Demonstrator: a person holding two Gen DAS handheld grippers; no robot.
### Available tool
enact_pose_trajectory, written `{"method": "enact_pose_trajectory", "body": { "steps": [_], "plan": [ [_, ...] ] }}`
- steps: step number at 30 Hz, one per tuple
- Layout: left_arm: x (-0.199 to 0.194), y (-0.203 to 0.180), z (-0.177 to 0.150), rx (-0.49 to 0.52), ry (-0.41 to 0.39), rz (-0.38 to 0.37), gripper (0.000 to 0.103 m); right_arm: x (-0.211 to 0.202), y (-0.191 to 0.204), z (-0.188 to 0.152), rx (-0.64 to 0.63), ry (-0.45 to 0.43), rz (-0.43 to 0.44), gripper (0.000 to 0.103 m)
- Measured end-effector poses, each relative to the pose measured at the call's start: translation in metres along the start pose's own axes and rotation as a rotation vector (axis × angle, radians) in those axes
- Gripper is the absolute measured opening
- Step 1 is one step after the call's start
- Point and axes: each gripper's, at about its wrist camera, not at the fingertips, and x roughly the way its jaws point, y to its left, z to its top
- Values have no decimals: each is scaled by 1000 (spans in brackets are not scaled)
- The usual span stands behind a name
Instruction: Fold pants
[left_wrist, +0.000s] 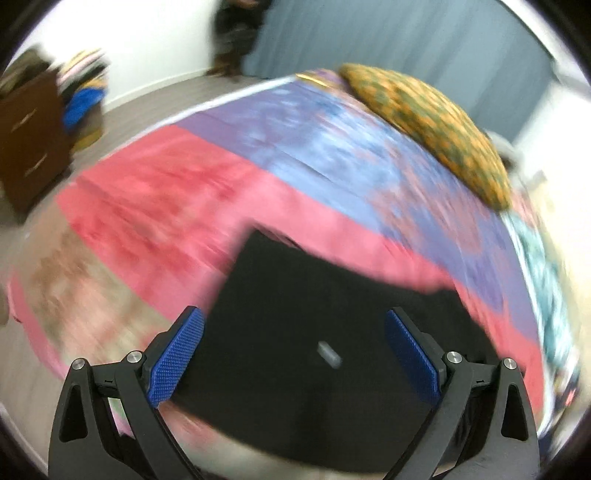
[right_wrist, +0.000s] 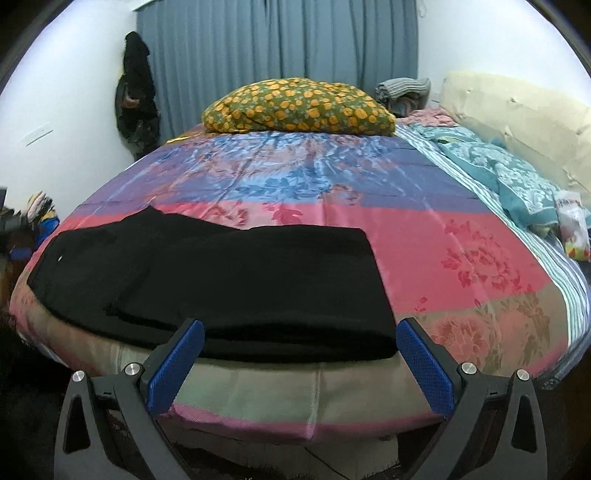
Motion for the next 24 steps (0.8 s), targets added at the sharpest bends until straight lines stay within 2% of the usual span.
{"method": "enact_pose_trajectory", "body": {
  "steps": [2, 3, 7, 10, 12, 14, 21, 24],
  "plan": [
    [5, 19, 16, -30, 25, 0, 99, 7, 6, -2, -22, 31, 1, 103],
    [8, 22, 19, -12, 39, -14, 99, 9, 8, -3, -30, 39, 0, 103],
    [30, 8, 11, 176, 112, -46, 99, 15, 19, -4, -59, 55, 4, 103],
    [57, 3, -1, 242, 185, -44, 99, 21, 24, -5, -76, 75, 6, 103],
    [83, 8, -5, 244, 249, 1, 101, 23, 27, -5, -85, 87, 5, 103],
    [99, 21, -7, 186, 284, -30, 103, 24, 29, -5, -92, 88, 6, 103],
    [98, 22, -9, 202, 274, -44, 103, 32, 30, -8, -83, 104, 13, 103],
    [99, 22, -6, 169, 315, -35, 103, 34, 32, -7, -90, 104, 21, 103]
  ]
}}
